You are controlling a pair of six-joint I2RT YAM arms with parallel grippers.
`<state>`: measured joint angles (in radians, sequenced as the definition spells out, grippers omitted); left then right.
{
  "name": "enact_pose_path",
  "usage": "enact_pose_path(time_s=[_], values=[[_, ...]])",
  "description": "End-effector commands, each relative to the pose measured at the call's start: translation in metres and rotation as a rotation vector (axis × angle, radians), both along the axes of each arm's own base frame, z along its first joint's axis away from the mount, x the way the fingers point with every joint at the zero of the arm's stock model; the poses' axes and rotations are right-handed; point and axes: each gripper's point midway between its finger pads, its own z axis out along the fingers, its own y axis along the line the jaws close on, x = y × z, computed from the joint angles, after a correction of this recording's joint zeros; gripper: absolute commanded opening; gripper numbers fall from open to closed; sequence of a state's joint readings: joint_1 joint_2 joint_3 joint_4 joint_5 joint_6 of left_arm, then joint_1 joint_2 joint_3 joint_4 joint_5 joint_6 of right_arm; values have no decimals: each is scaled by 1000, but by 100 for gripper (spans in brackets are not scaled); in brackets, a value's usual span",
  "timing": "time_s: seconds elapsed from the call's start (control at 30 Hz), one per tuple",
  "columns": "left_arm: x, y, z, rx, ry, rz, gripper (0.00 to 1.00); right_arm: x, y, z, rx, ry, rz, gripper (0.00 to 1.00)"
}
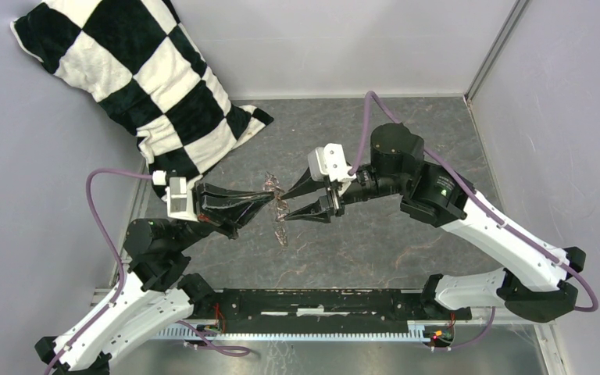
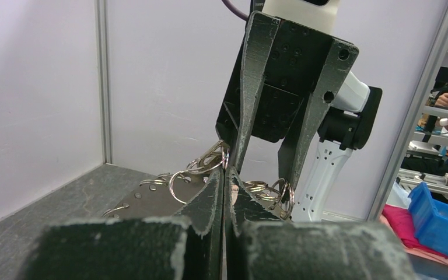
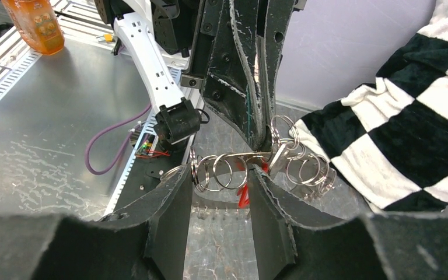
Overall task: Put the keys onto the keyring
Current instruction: Adjust the key on the keyring.
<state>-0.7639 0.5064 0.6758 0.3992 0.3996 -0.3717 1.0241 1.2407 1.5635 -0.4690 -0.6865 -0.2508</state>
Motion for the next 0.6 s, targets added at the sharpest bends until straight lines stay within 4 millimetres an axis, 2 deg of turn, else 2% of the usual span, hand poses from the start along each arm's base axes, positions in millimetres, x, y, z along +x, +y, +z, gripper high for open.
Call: enact_pose_path(time_s=[0.0, 0.2, 0.57], values=[[-24, 13, 36, -85, -103, -46, 2, 5, -5, 29, 65, -37, -27, 46], [-27, 13, 37, -86, -111, -60, 2, 8, -5, 38, 82, -52, -40, 47], [-35, 10, 36, -68, -145, -99, 2, 14, 0, 40, 82, -67, -43, 47]])
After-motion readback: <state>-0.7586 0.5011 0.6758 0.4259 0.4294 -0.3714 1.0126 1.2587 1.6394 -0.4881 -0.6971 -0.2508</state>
